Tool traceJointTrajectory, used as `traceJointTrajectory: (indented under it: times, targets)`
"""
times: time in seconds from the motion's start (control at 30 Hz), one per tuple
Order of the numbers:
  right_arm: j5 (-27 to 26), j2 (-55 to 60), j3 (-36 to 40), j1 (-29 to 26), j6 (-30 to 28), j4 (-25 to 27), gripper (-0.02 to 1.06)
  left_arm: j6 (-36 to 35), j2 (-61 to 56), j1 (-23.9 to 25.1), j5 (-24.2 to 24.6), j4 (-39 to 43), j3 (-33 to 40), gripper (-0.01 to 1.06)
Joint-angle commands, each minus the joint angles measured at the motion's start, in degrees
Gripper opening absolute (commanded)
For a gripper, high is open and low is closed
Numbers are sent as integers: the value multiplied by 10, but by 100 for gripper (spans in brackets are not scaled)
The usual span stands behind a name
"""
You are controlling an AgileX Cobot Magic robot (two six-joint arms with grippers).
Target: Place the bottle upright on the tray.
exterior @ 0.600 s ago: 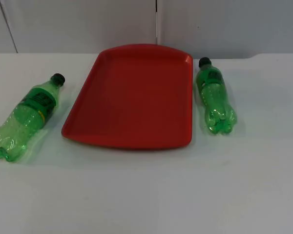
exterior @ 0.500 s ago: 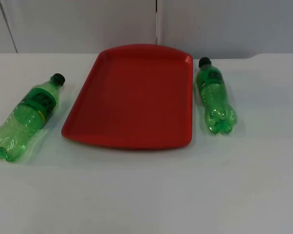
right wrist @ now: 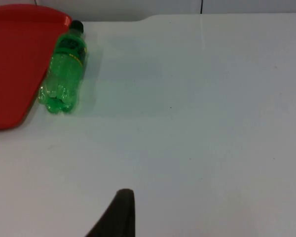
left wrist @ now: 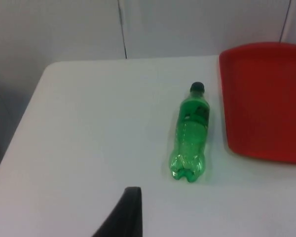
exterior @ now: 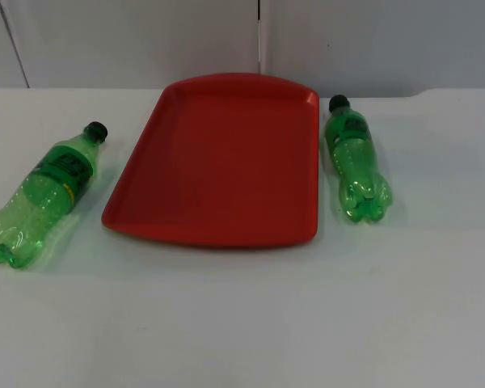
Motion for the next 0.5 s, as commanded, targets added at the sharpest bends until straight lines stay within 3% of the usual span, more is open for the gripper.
traceJointTrajectory:
  times: [0.0,0.47]
  targets:
    - [-4,-2,4,-5,0,1,105,-2,15,2,-4,-11,-3,105]
    - [-4,-2,4,-5,0,1,105,-2,150,2,-65,-43,-3,105]
